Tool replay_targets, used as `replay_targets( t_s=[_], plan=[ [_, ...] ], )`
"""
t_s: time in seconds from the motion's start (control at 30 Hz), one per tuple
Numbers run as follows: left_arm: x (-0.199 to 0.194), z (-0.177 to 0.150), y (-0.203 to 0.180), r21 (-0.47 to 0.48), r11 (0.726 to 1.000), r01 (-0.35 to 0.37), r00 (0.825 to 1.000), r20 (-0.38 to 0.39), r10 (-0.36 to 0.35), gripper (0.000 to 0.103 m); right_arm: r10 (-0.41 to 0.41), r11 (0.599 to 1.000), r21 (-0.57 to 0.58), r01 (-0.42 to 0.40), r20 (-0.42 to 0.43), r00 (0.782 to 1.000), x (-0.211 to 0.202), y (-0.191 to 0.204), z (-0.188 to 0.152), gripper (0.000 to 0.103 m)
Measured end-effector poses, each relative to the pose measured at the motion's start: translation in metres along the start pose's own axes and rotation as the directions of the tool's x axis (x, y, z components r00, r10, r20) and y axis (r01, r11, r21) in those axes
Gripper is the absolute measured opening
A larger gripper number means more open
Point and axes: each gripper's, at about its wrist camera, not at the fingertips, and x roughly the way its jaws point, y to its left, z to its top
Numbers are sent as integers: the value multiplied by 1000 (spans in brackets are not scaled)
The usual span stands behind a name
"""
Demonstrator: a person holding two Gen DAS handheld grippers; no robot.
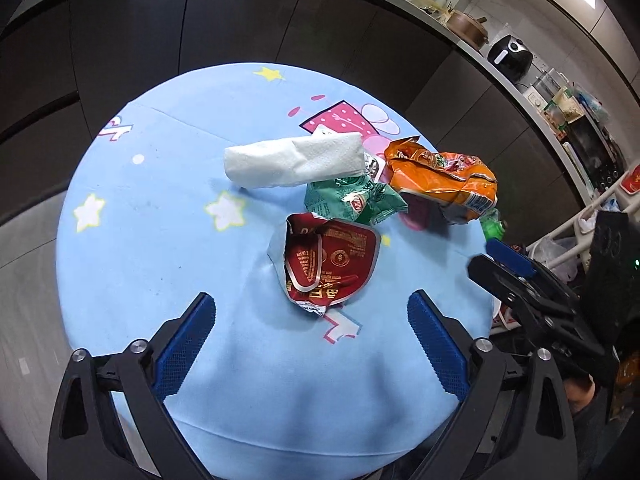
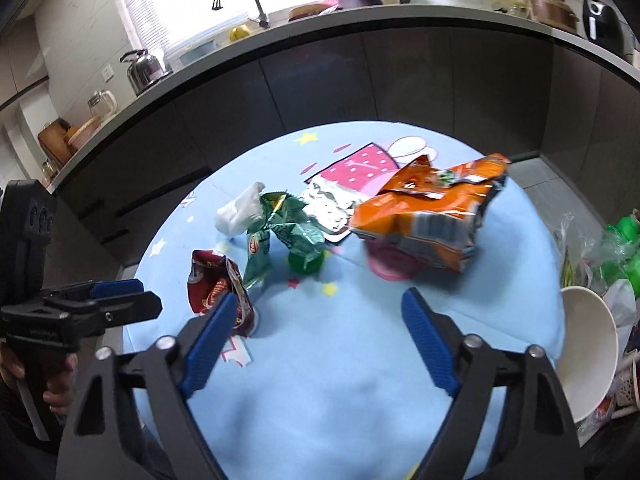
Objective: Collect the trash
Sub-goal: 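Move both open tools back over the table, then grasp the red wrapper with the left tool while the right tool grasps the green packet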
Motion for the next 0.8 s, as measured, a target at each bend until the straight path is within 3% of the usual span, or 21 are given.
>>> replay_targets(
  t_s=[0.07,0.33,0.37,0.4,0.43,0.73,0.77,0.8],
  plan=[
    [7,4,6,-11,1000,21,1000,-8,-21,81,4,1000,-12,-4,-15,1000,8,4,4,71],
    [47,21,21,-45,996,72,995,-70,-75,50,9,999,-36,-11,-49,999,30,12,13,64],
    [51,22,22,-48,995,82,993,-80,-86,38,13,999,-40,-15,-54,998,34,14,14,63],
    [56,22,23,-50,994,96,991,-94,-100,15,16,999,-49,-18,-58,998,38,15,17,63],
    [59,22,24,-52,994,96,989,-104,-101,5,16,998,-58,-20,-60,998,42,17,19,63],
    [40,18,45,-50,998,42,995,-83,-46,1,9,988,-152,-21,-83,997,89,35,41,68],
    [40,18,47,-50,998,35,996,-83,-39,4,-2,985,-172,-13,-83,997,93,37,41,72],
    [41,17,48,-54,998,31,996,-86,-35,14,-18,981,-192,3,-81,997,96,39,39,72]
  ],
)
